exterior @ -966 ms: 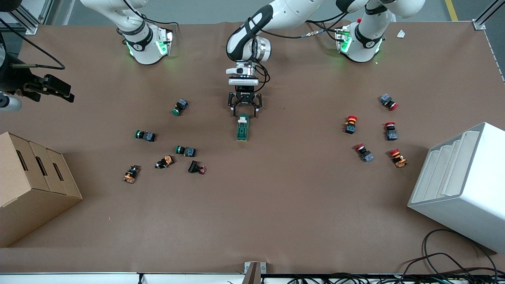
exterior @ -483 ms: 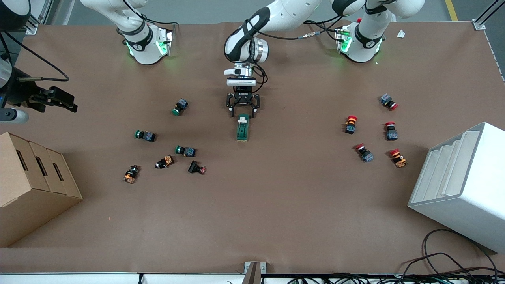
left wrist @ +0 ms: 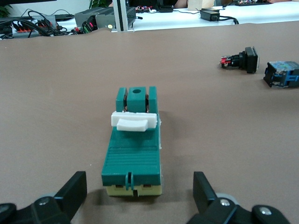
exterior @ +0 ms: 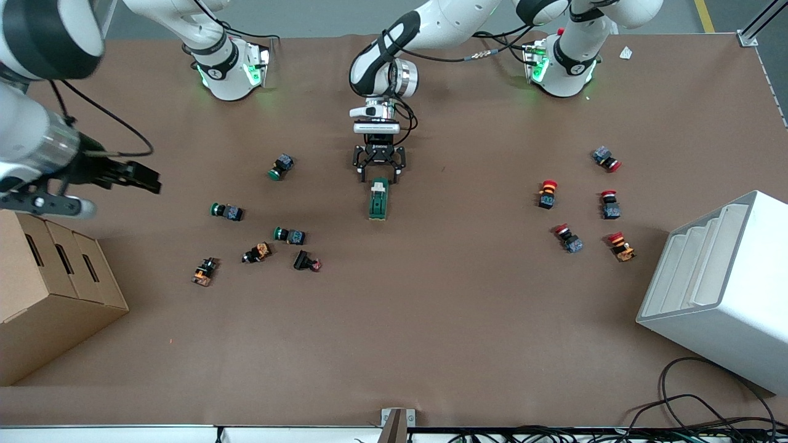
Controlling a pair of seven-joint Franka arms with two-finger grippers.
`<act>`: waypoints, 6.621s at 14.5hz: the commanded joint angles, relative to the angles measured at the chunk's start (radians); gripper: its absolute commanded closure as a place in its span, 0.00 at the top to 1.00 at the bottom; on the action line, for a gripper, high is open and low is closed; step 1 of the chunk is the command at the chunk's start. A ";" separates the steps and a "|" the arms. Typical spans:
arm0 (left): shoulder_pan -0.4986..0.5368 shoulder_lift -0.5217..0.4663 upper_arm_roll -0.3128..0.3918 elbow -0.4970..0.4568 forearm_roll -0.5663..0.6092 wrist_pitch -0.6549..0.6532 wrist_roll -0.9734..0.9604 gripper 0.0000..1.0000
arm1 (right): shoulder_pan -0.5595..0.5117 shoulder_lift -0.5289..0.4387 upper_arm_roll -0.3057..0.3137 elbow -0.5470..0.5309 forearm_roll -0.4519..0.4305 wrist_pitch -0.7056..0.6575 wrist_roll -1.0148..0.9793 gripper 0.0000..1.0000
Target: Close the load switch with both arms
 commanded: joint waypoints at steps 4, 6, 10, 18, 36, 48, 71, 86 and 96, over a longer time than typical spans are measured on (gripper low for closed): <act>-0.018 0.045 0.005 0.015 0.015 -0.032 -0.025 1.00 | 0.115 0.053 -0.004 -0.015 0.077 0.042 0.329 1.00; -0.026 0.046 0.005 0.015 0.017 -0.032 -0.048 1.00 | 0.156 0.083 -0.004 -0.014 0.118 0.063 0.441 1.00; -0.032 0.049 0.006 0.014 0.017 -0.036 -0.054 1.00 | 0.245 0.132 -0.004 -0.014 0.138 0.125 0.599 1.00; -0.032 0.049 0.006 0.011 0.017 -0.037 -0.055 1.00 | 0.411 0.251 -0.004 -0.018 0.229 0.296 0.840 1.00; -0.031 0.049 0.008 0.011 0.017 -0.043 -0.068 1.00 | 0.644 0.385 -0.004 -0.317 0.229 0.875 1.061 1.00; -0.026 0.057 0.009 0.012 0.017 -0.045 -0.068 1.00 | 0.727 0.449 -0.004 -0.320 0.229 0.935 1.120 1.00; -0.027 0.072 0.015 0.015 0.055 -0.045 -0.101 1.00 | 0.650 0.474 -0.013 -0.205 0.226 0.936 1.136 1.00; -0.024 0.080 0.026 0.017 0.055 -0.046 -0.103 1.00 | 0.633 0.511 -0.014 -0.157 0.226 0.938 1.138 1.00; -0.027 0.085 0.028 0.017 0.063 -0.045 -0.101 1.00 | 0.636 0.575 -0.013 -0.093 0.221 0.944 1.150 1.00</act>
